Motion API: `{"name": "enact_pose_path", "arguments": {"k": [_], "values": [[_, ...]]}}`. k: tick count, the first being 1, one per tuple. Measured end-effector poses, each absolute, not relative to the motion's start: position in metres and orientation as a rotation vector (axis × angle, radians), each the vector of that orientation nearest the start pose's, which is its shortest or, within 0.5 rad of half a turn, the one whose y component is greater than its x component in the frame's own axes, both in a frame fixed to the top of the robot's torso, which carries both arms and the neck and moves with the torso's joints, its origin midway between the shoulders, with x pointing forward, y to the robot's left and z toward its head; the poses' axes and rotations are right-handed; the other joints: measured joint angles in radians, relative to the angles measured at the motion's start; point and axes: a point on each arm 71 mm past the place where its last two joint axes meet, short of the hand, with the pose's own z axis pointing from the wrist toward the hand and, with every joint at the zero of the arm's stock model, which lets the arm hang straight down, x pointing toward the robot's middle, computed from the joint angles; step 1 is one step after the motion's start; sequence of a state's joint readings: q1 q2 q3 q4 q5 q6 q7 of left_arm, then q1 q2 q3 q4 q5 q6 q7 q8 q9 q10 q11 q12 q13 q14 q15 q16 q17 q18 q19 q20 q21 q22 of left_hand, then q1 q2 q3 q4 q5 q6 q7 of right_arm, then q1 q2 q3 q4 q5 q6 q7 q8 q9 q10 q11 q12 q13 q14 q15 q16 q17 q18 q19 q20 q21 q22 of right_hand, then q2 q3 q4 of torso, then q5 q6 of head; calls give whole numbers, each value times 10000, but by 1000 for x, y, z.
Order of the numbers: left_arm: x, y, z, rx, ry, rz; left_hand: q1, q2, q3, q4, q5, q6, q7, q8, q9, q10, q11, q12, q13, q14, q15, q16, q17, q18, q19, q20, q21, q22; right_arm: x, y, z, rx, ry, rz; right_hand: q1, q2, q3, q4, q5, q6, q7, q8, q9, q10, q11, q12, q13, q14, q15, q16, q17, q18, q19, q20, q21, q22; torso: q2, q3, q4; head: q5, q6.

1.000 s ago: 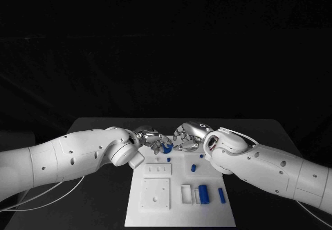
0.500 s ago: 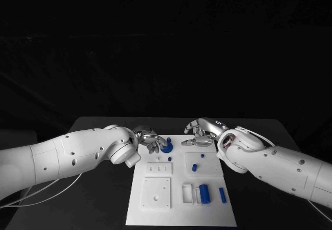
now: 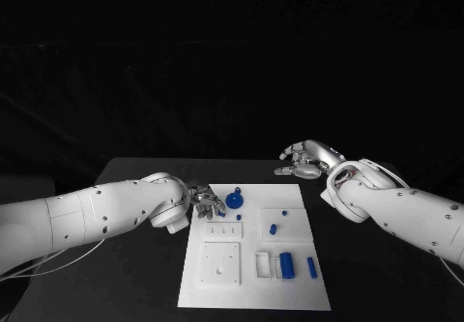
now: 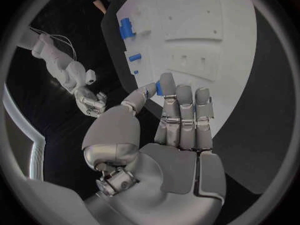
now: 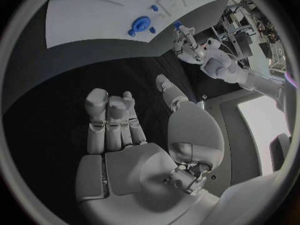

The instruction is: Assemble the parts on the task board

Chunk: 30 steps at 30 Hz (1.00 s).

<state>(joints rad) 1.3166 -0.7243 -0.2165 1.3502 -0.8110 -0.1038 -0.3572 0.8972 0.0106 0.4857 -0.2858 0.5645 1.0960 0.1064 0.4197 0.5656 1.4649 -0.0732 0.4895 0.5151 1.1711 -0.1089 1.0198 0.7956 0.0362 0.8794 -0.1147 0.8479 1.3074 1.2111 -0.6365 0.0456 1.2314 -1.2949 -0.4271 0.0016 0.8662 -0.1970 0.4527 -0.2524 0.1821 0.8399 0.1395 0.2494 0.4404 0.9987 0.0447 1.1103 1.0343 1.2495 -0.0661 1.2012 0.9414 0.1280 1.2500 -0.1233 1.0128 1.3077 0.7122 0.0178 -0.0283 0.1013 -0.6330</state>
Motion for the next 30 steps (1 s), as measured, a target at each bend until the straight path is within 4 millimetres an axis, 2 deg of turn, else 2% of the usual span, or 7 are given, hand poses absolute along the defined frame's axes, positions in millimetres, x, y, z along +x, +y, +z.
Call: {"name": "enact_pose_path", "arguments": {"k": [5, 12, 14, 17, 20, 29, 30], "values": [[508, 210, -235, -4189, 21991, -5290, -170, 173, -35, 1, -41, 8, -104, 75, 0, 75, -76, 1678, 1020, 152, -311, 1083, 437, 3, 341, -102, 845, -1, 551, -186, -156, 683, 14758, 7316, 0, 0, 0, 0, 0, -6, 5, 0, 9, 0, 0, 0, -30, 0, 0, -29, -11, -2, -34, 34, -24, -1, 5, 4, 10, 38, -74], [508, 207, -238, -3845, 22035, -4951, -140, 146, 11, -31, 58, -28, -195, -286, 488, -26, -53, 4331, 3109, 115, -418, 2324, 833, 33, 985, -301, 2176, -1, 551, -186, -156, 773, 14745, 7369, 1, -1, 0, 0, 0, -8, 6, 0, 8, 0, 0, 0, -34, 0, 0, -29, -10, -3, -35, 35, -24, -1, 21, -1, 5, 94, -158], [508, 204, -238, -3748, 22020, -4919, -140, 146, 14, -28, 173, -12, -179, -331, 729, -94, -58, 4556, 3328, 101, -433, 2466, 837, 182, 1001, -318, 2372, -1, 551, -186, -156, 786, 14745, 7379, 1, -1, 0, 0, 0, -8, 6, 0, 8, 0, 0, 0, -43, 0, 0, -29, -11, -2, -35, 36, -24, -1, 22, -1, -2, 109, -186], [508, 201, -238, -3616, 21997, -4876, -121, 127, 132, 64, 214, -8, -175, -342, 743, -96, -59, 4732, 3471, 101, -433, 2590, 837, 180, 1055, -371, 2559, -1, 551, -186, -156, 804, 14748, 7387, 2, -2, -26, -27, 0, -9, 6, 0, 8, 0, -1, 0, -46, 0, 0, -29, -11, -2, -35, 36, -24, -2, 23, -2, -2, 121, -210], [508, 200, -240, -3511, 21999, -4809, -11, 16, 546, 281, -451, -8, -175, -413, 744, -98, -61, 4820, 3547, 101, -433, 2727, 797, 270, 1110, -355, 2726, -2, 551, -186, -156, 815, 14750, 7393, 31, 49, -27, -27, 0, -9, 6, 0, 7, 0, 0, 0, -55, 0, 0, -28, -10, -2, -35, 36, -24, -2, 27, -8, -2, 128, -251], [504, 195, -250, -3178, 22087, -4620, -297, -25, 941, 331, -506, -8, -175, -453, 953, -106, -69, 4903, 3564, 101, -433, 2813, 754, 318, 1130, -374, 2827, 6, 552, -186, -156, 845, 14760, 7393, 1, 79, -26, -27, 0, -38, 3, 0, 6, -1, -1, 0, -61, 0, 0, -28, -10, -2, -35, 37, -25, -2, 30, -12, -2, 127, -346], [504, 195, -251, -3130, 22084, -4606, -346, -31, 1017, 349, -504, -8, -175, -464, 1252, -106, -69, 4903, 3564, 102, -433, 2813, 748, 318, 1130, -374, 2827, 5, 552, -186, -156, 848, 14762, 7392, 1, 79, -26, -27, 0, -39, 3, 0, 6, -1, -1, 0, -61, 0, 0, -28, -10, -2, -35, 38, -24, -2, 31, -13, -2, 123, -364]]}}
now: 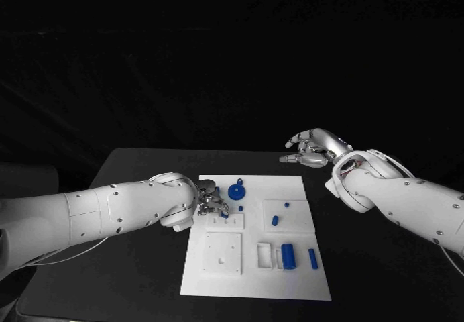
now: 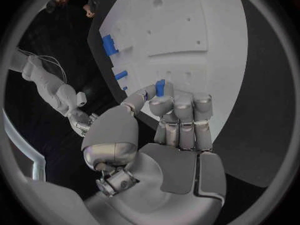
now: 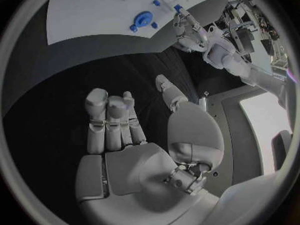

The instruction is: Assemble the parts on the task board

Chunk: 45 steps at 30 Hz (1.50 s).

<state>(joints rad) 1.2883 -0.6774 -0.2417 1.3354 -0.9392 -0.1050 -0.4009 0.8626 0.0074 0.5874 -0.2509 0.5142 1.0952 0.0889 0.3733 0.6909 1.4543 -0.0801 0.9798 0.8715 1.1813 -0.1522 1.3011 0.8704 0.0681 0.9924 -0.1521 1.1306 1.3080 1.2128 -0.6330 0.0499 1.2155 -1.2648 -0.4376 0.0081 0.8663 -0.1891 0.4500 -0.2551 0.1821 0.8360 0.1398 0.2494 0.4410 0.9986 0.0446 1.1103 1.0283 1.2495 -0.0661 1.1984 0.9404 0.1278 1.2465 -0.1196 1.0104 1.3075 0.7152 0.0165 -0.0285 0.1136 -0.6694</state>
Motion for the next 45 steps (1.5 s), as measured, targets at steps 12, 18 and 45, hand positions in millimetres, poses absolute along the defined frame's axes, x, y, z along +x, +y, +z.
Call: {"name": "enact_pose_path", "arguments": {"k": [12, 18, 45], "values": [[502, 194, -258, -2989, 21974, -4433, -88, -86, 107, -14, 46, 0, 0, -35, 478, -2, -3, 0, -2, 0, 0, 0, -15, -1, -2, 2, 39, -1, 552, -186, -156, 866, 14774, 7396, 0, 0, 0, 0, 0, -16, 14, 0, -1, -1, 0, 0, -18, 0, 0, 1, -9, 1, 0, 1, 0, -1, 0, -6, 15, -18, -66], [501, 193, -259, -2952, 21995, -4411, -114, -60, 118, -25, 45, 0, 0, -3, 481, -3, -3, 36, -2, 0, 0, 0, -25, -2, -2, 2, 39, -2, 552, -186, -156, 873, 14777, 7394, 0, -1, 0, 0, 0, -18, 15, 0, -1, -1, -1, 0, -22, 0, 0, 1, -9, 0, 1, 2, 0, -1, -8, -9, 17, 9, -91], [498, 191, -266, -2951, 22147, -4390, -239, -42, 204, -55, -5, 0, 0, -75, 1151, -3, -3, 37, -5, 0, -1, 0, -45, -12, -4, 4, 76, -5, 552, -186, -157, 892, 14795, 7394, 1, -1, 0, 0, 0, -36, 1, 0, -3, -2, -2, 0, -43, 1, 0, 2, -8, 0, 3, 36, 0, -2, -10, -7, 19, 0, -78]]}}
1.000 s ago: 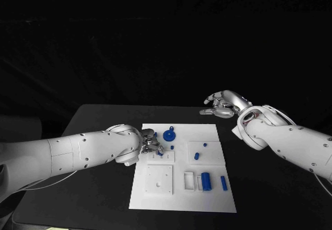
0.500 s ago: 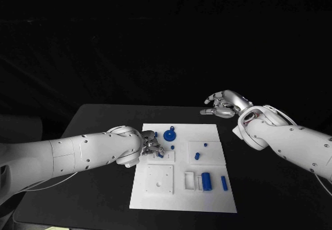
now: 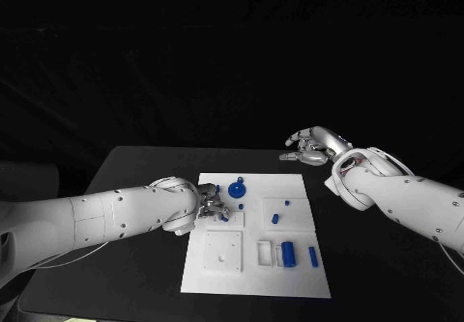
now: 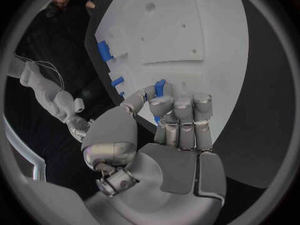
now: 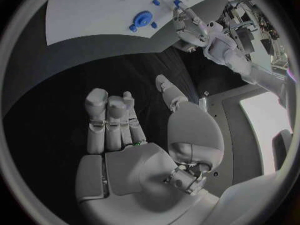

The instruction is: Assemble the parts on the task board

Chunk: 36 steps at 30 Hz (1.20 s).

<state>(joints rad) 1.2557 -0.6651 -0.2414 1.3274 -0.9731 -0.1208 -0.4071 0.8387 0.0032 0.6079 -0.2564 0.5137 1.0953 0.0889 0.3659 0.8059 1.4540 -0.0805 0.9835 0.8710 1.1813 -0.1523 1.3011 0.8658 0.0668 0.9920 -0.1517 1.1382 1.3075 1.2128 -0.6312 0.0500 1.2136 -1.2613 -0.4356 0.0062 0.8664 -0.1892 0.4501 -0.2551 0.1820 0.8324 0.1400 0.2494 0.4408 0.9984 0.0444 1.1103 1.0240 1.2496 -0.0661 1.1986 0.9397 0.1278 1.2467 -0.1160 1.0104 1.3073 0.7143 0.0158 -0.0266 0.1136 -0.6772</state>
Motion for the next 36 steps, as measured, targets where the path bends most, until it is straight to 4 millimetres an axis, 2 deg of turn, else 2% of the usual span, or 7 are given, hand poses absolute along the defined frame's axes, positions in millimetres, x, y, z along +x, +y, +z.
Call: {"name": "enact_pose_path", "arguments": {"k": [15, 20, 22, 26, 36], "values": [[499, 191, -268, -2951, 22141, -4335, 1, 0, 6, -8, 3, 0, 0, 31, 237, 0, 0, 0, -1, 0, 0, 39, -21, -30, -1, 0, 40, -1, 552, -186, -157, 902, 14800, 7395, 0, 0, -28, 28, 23, -2, 0, 0, -1, -2, -2, 0, -27, 0, 0, 0, -9, 0, 16, 18, -37, 8, 0, 0, -2, -10, 25], [498, 190, -268, -2926, 22146, -4343, 2, 0, 28, 13, 2, 0, 0, 29, 308, 0, 0, 0, -10, 0, 0, 39, -21, 83, -1, 1, 40, -2, 552, -186, -157, 909, 14802, 7390, 0, 0, -28, 28, 39, -27, -6, 0, -1, -15, -14, 0, -33, 0, 0, 0, -9, 0, 16, 19, -37, 7, 0, -1, -2, -13, 19], [497, 190, -268, -2918, 22144, -4350, 3, -1, 35, 19, 2, 0, 0, 22, 648, 0, 0, 0, -10, 0, 0, 39, -30, 84, -1, 1, 40, -2, 552, -186, -157, 912, 14802, 7391, 0, -1, -28, 28, 39, -27, -6, 0, -1, -15, -15, 0, -34, 0, 0, 0, -9, 0, 16, 19, -37, 7, 0, -1, -2, -13, 18], [497, 190, -268, -2923, 22128, -4344, -13, 15, 39, 21, 1, 0, 0, 7, 832, 0, 0, 0, -10, 0, 0, 39, -30, 84, -1, 1, 40, -2, 552, -186, -157, 914, 14803, 7395, 0, 0, -28, 28, 39, -28, -6, 0, -1, -15, -15, 0, -34, 0, 0, 0, -9, 0, 16, 20, -37, 6, 0, -2, -2, -14, 23], [497, 190, -269, -2900, 22135, -4319, -32, 34, 54, 7, -37, 0, 0, -31, 904, 0, 0, -1, -19, 0, 0, 39, -39, 82, -1, 1, 39, -2, 552, -186, -157, 923, 14809, 7392, 0, 0, -28, 28, 39, -29, -5, 0, -1, -15, -15, 0, -43, 1, 0, 0, -8, 0, 16, 21, -37, 5, 1, -5, -2, -22, 29]]}}
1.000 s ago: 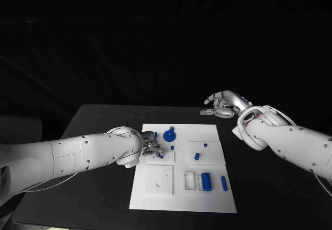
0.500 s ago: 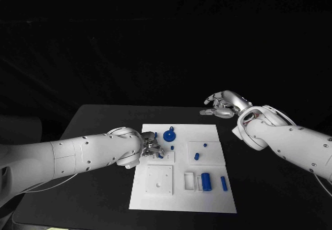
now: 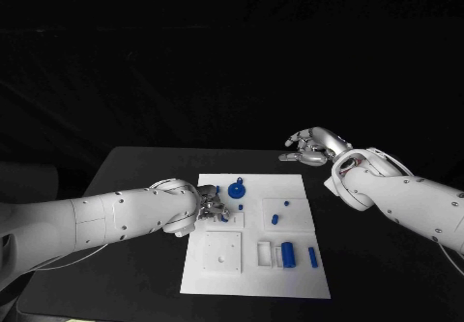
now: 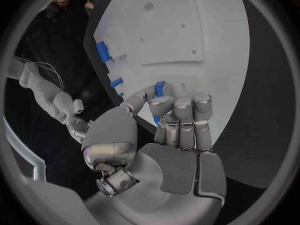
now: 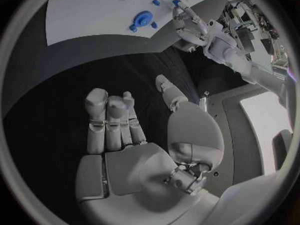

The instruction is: Assemble the parts on the task board

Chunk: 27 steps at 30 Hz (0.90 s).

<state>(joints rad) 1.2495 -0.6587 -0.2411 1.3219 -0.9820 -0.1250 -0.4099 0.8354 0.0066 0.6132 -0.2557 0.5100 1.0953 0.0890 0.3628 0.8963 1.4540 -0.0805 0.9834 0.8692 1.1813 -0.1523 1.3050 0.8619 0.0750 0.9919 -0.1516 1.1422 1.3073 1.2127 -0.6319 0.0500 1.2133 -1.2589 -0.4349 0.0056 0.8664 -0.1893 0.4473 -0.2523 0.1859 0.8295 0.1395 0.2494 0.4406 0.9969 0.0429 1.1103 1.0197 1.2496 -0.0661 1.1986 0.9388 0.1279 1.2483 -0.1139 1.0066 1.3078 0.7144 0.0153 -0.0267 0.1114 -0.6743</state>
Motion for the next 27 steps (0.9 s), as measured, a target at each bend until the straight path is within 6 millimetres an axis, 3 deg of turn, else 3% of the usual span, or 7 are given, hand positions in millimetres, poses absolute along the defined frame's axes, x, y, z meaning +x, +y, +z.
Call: {"name": "enact_pose_path", "arguments": {"k": [23, 27], "values": [[499, 186, -274, -2810, 22292, -4225, -73, 73, 39, 35, -194, 88, 18, 63, 32, 1, -1, -1, -30, 2, -2, 39, -47, -53, 0, 0, 79, -50, 553, -186, -157, 937, 14837, 7388, -39, 39, 0, 0, 0, -8, 6, 0, 0, -1, -1, 0, -20, 0, 0, 0, 1, 0, -12, 17, 0, -2, 1, 12, -12, 8, -39], [499, 185, -275, -2789, 22313, -4229, -82, 81, 109, 106, -818, 128, -12, 3, 58, 1, -1, 41, -48, 2, -2, 85, -95, -55, 0, 0, 154, -115, 553, -185, -157, 937, 14846, 7401, -39, 39, 0, 0, 0, -16, 14, 0, 0, -1, -1, 0, -22, 0, 0, 0, 2, 1, 2, 32, 0, -2, 1, 17, -12, -7, -46]]}}
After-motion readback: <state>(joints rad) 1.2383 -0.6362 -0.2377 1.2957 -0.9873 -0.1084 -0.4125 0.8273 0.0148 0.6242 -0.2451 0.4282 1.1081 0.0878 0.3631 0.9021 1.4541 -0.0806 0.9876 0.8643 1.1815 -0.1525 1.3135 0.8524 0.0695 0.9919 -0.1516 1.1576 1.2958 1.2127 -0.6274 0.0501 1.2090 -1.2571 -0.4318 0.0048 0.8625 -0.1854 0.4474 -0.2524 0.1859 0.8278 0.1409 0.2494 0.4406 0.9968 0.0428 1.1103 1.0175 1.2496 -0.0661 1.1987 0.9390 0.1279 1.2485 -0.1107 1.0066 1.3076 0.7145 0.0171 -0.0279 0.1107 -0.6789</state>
